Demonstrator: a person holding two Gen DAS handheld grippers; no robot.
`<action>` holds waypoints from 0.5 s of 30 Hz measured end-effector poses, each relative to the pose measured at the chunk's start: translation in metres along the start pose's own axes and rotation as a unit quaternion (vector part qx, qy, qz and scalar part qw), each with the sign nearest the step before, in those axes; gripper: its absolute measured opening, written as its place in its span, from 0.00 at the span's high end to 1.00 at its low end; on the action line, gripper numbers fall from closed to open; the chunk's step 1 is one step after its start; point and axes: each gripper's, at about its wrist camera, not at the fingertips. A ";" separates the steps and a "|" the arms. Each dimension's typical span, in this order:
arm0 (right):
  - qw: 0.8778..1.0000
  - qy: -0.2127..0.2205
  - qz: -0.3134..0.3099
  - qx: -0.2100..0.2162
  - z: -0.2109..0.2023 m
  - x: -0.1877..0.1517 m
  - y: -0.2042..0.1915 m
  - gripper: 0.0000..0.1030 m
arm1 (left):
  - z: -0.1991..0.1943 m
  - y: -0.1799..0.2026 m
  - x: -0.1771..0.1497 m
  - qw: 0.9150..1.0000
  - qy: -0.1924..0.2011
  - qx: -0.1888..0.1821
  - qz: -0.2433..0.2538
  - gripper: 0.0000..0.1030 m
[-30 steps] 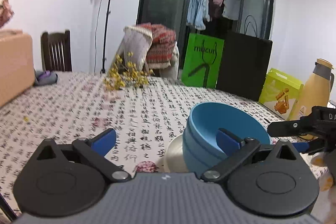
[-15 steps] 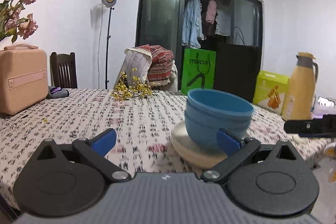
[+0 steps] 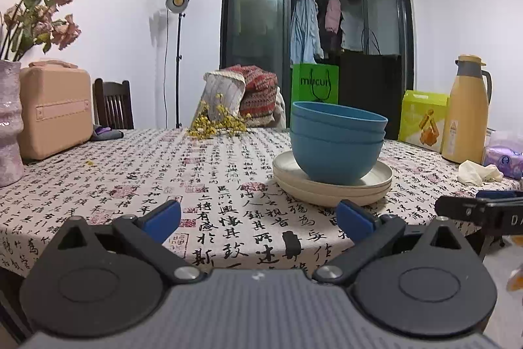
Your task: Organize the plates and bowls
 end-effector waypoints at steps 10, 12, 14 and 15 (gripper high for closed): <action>1.000 0.004 0.004 -0.006 -0.004 -0.002 0.000 0.00 | -0.004 0.002 -0.001 1.000 0.008 -0.002 0.002 0.00; 1.000 0.004 0.002 -0.007 -0.004 -0.002 -0.001 0.00 | -0.004 0.003 -0.002 1.000 0.009 -0.003 0.002 0.00; 1.000 0.005 0.003 -0.007 -0.003 -0.001 -0.002 0.00 | -0.004 0.002 -0.003 1.000 0.008 -0.004 0.000 0.00; 1.000 0.005 0.003 -0.007 -0.003 -0.001 -0.001 0.00 | -0.004 0.002 -0.003 1.000 0.008 -0.005 -0.002 0.00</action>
Point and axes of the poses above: each gripper's, at about its wrist camera, not at the fingertips, and z roughly the way its jaws point, y to its right, x to its top, and after that the axes turned 11 degrees about -x, right-handed
